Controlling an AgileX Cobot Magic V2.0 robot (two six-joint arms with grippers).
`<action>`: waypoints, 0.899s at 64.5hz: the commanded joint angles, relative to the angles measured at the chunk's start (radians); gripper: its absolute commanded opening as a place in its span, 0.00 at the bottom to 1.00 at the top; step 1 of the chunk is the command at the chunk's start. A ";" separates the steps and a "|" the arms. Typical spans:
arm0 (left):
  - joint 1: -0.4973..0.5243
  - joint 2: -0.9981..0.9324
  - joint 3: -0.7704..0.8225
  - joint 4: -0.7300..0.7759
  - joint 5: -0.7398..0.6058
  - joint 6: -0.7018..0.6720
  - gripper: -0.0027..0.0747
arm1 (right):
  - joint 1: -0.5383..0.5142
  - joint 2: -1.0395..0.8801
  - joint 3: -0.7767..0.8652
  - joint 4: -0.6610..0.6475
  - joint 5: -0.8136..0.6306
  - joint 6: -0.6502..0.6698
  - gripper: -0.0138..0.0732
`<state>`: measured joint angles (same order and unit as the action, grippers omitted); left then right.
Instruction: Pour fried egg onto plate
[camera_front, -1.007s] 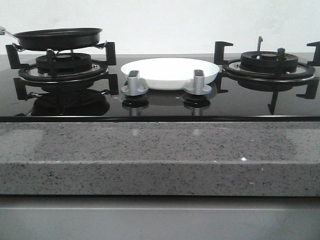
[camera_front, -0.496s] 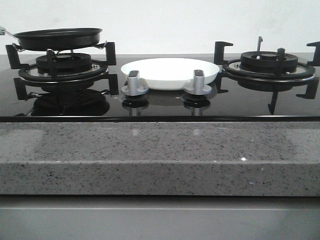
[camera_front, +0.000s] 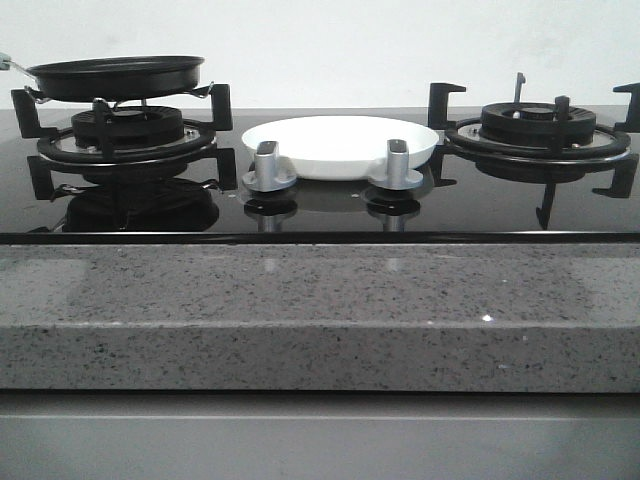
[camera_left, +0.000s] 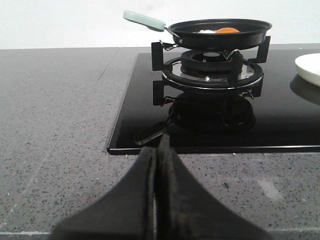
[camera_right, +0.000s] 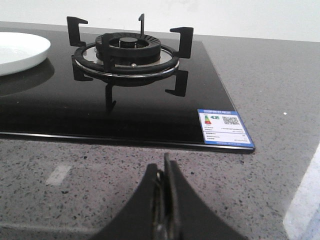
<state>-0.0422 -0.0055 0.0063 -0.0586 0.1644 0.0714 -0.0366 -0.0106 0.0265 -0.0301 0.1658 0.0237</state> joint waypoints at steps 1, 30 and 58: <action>-0.010 -0.018 0.005 -0.003 -0.099 -0.010 0.01 | -0.006 -0.018 -0.005 0.002 -0.112 -0.005 0.08; -0.010 -0.013 -0.057 -0.003 -0.197 -0.012 0.01 | -0.006 -0.018 -0.074 0.002 -0.082 -0.005 0.08; -0.010 0.452 -0.574 0.014 0.051 -0.012 0.01 | -0.006 0.436 -0.611 0.002 0.166 -0.005 0.09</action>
<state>-0.0422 0.3451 -0.4773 -0.0453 0.2707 0.0714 -0.0366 0.3174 -0.4879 -0.0301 0.3506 0.0237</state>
